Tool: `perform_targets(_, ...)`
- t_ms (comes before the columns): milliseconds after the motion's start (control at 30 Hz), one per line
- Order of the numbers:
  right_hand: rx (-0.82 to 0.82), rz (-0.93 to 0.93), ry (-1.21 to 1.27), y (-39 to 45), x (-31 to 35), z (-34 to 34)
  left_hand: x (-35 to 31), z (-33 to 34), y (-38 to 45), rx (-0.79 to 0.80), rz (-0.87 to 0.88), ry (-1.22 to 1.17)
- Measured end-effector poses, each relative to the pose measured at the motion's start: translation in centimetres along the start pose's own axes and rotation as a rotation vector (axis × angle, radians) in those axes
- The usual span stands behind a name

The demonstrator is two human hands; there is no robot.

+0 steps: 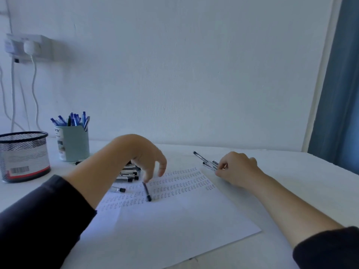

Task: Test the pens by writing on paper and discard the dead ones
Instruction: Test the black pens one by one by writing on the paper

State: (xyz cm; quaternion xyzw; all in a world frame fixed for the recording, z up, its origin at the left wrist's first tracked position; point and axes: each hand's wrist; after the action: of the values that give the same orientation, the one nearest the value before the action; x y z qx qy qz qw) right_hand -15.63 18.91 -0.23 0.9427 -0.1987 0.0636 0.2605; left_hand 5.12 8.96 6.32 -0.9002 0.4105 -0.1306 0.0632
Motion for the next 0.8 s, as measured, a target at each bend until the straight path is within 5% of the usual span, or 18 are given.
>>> perform_targets(200,0.035,-0.048,-0.09,-0.1,0.1,0.1,1.9,-0.2,0.4,0.032,0.066,-0.039)
perform_targets(433,0.117,-0.072,-0.084,-0.6,0.3,0.2,1.3,0.6,0.8,0.126,-0.001,0.176)
perform_targets(567,0.208,-0.088,0.031,-1.0,1.0,0.0,1.3,1.2,1.4,-0.026,0.072,0.037)
perform_targets(800,0.283,-0.078,0.045,-1.3,1.0,-0.4,-0.3,1.8,2.9,-0.556,0.217,-0.326)
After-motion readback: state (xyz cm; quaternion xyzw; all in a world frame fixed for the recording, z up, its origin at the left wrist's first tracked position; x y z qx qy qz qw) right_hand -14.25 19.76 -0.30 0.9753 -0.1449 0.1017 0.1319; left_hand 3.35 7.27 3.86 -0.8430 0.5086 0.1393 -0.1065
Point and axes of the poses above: each hand's wrist, its own y-axis towards the middle knuckle, its own z-axis out of the palm, x = y × z, and after that the axes turned 8 degrees about -x, right-handed
